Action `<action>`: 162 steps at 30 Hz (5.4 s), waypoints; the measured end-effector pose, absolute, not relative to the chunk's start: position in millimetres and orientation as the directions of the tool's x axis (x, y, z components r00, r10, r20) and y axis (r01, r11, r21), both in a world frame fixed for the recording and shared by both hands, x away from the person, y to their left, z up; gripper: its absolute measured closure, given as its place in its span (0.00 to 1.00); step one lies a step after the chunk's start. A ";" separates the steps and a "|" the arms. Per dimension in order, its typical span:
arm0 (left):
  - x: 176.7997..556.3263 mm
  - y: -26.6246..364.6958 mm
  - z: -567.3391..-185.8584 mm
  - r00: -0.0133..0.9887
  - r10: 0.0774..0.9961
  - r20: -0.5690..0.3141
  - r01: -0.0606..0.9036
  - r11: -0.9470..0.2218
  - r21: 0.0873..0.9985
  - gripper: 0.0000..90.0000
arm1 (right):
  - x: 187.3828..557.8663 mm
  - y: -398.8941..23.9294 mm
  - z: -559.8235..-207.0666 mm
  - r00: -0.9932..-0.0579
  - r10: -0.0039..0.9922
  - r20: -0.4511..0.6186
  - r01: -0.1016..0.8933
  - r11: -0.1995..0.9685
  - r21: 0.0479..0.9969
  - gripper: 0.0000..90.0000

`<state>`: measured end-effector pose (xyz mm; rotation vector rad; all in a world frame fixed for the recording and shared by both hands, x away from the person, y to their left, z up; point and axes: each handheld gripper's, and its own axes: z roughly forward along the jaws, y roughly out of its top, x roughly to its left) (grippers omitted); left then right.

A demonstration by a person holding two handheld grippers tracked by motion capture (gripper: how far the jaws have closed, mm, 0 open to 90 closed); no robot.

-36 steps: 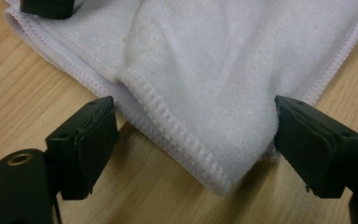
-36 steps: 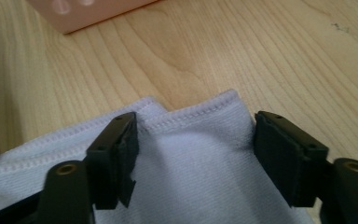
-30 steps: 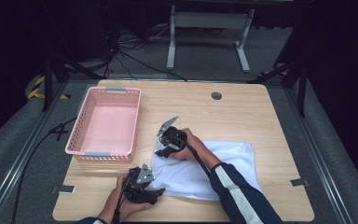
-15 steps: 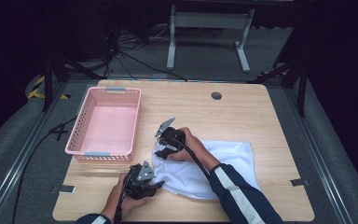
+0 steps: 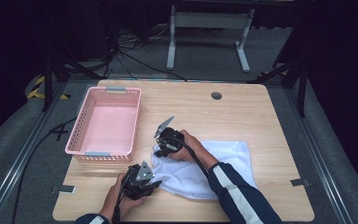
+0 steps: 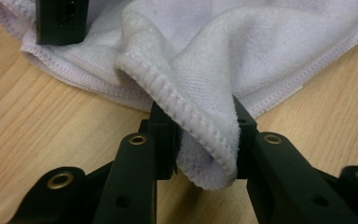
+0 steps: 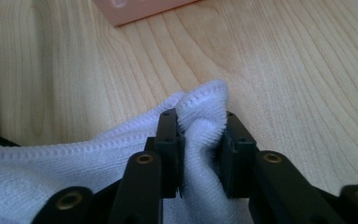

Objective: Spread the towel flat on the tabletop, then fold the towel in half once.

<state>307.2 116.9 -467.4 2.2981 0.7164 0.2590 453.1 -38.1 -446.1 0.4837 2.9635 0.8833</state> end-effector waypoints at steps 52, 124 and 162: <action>304.6 -41.1 -390.8 0.906 0.321 0.276 0.032 -0.702 0.711 0.69 | 416.1 -252.4 -372.5 -0.913 0.406 0.037 0.260 0.510 0.820 0.80; 313.4 -8.7 -471.4 0.944 0.330 -0.001 0.235 -0.671 0.703 0.32 | 402.9 -312.8 -455.5 -0.682 0.722 0.115 0.588 0.448 0.674 0.34; 336.1 55.3 -431.0 0.891 0.445 0.090 0.241 -0.631 0.737 0.70 | 408.8 -256.5 -413.8 -0.759 0.648 0.067 0.451 0.449 0.771 0.80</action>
